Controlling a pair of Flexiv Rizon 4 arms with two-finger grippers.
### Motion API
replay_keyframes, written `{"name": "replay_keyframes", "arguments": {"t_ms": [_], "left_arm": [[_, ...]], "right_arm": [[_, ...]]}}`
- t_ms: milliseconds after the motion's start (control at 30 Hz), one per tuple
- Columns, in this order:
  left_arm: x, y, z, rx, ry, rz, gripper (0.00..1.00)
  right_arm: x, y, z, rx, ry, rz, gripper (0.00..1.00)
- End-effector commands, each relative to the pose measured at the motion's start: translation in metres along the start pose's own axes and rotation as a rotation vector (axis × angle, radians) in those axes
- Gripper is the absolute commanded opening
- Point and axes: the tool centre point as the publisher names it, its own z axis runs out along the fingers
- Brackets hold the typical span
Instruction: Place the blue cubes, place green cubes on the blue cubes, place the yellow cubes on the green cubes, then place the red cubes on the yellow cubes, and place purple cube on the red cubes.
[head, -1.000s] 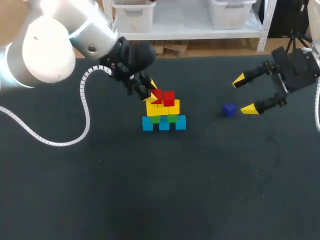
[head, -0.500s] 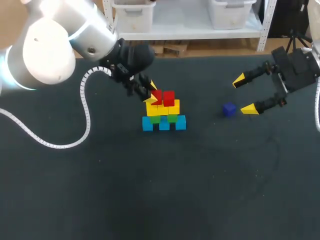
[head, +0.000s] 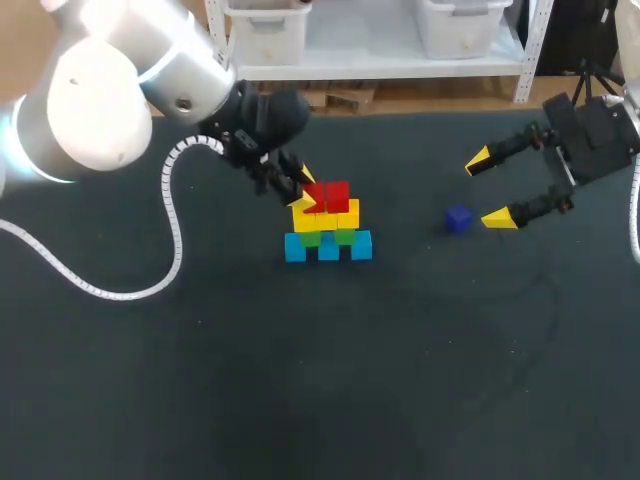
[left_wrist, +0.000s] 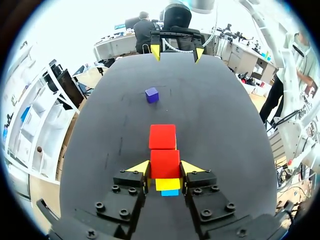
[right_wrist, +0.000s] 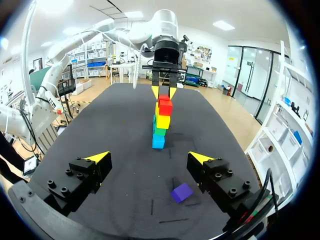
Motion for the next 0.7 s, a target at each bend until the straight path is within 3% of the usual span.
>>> {"name": "replay_keyframes", "arguments": {"t_ms": [33, 700], "left_arm": [[0.0002, 0.0009, 0.0011, 0.001, -0.003, 0.000, 0.00], [0.0021, -0.0001, 0.0032, 0.003, -0.001, -0.014, 0.00]], "right_arm": [[0.0002, -0.0004, 0.0004, 0.000, -0.001, -0.001, 1.00], [0.0002, -0.0004, 0.0004, 0.000, -0.001, -0.001, 1.00]]}}
